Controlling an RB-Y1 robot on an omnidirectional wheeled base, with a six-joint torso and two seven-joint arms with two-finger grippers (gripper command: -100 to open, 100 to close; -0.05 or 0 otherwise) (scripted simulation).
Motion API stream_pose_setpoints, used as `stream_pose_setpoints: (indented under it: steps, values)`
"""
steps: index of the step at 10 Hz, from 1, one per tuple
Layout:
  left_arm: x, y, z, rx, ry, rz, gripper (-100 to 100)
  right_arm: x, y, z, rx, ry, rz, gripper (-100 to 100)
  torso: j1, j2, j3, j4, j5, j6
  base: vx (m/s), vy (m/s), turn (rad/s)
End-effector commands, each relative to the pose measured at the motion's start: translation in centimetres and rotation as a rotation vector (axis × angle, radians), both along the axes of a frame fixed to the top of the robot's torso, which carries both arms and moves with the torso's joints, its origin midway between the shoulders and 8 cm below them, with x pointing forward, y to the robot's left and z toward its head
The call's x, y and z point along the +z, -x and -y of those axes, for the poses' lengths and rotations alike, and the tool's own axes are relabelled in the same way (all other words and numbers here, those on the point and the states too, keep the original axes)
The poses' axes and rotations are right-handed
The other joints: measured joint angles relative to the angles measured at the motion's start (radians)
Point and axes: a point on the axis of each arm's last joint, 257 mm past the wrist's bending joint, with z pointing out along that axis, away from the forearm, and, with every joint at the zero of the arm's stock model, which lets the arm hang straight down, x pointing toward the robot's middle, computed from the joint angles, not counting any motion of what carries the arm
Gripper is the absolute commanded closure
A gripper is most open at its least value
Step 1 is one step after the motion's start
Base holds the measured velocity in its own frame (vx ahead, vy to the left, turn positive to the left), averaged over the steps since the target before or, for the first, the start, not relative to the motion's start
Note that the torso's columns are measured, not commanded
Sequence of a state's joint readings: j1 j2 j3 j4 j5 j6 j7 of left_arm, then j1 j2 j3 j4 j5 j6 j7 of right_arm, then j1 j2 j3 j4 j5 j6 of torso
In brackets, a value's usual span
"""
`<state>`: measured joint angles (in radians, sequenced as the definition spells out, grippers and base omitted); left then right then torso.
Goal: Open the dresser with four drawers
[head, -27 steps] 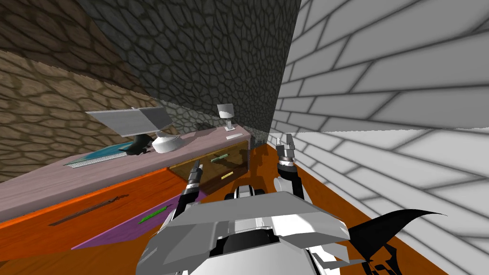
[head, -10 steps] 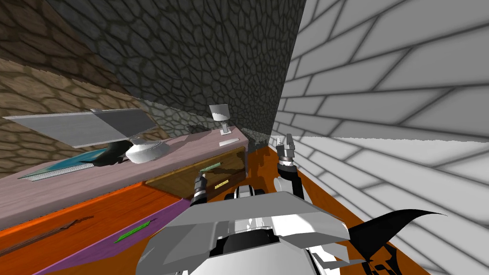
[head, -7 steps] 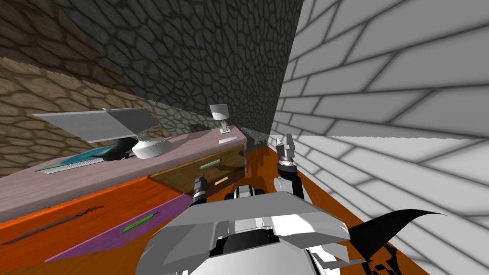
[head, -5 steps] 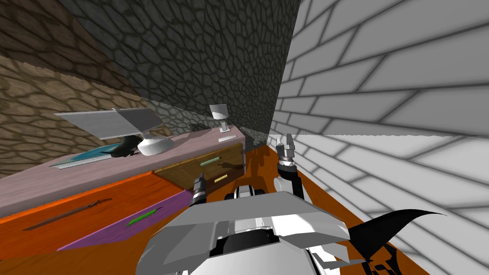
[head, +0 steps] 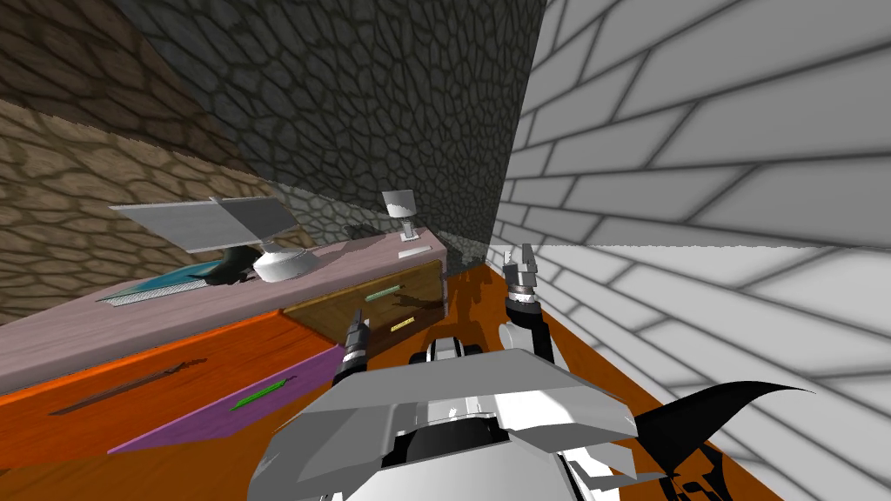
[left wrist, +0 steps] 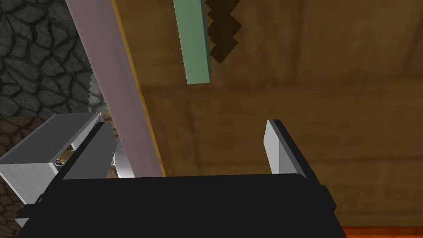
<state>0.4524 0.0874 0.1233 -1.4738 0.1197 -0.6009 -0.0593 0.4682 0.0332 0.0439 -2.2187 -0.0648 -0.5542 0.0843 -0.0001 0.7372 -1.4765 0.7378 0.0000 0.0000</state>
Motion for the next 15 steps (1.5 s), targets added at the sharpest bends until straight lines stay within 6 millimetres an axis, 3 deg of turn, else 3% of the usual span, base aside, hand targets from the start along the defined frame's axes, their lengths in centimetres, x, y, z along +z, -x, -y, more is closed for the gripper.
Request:
stream_pose_setpoints:
  steps: [1,4,9,11,15]
  values:
    - [0.4,-0.1,-1.2,-0.021,-0.045,-0.016,-100,0.0,0.0,0.0,0.0,0.0,0.0,0,-0.001,0.001,0.001,0.0,0.0,0.0,0.029,0.004,0.0]
    - [0.9,-0.7,-1.7,-0.012,-0.032,-0.024,-100,0.0,0.0,0.0,0.0,0.0,0.0,0,0.002,-0.004,-0.002,-0.001,0.001,0.0,0.129,0.041,-0.004]
    - [0.0,-0.6,1.1,0.05,0.1,0.007,-100,0.0,0.0,0.0,0.0,0.0,0.0,0,-0.001,0.006,0.004,0.002,0.0,0.0,0.05,0.007,-0.001]
    - [0.0,-0.6,1.2,0.052,0.104,0.008,-100,0.0,0.0,0.0,0.0,0.0,0.0,0,0.0,0.001,0.001,0.0,0.0,0.0,-0.003,0.0,0.0]
    - [-1.5,-5.2,3.9,-0.005,0.118,-0.014,-100,0.0,0.0,0.0,0.0,0.0,0.0,0,0.0,0.002,0.001,0.001,0.0,0.001,-0.044,0.006,0.158]
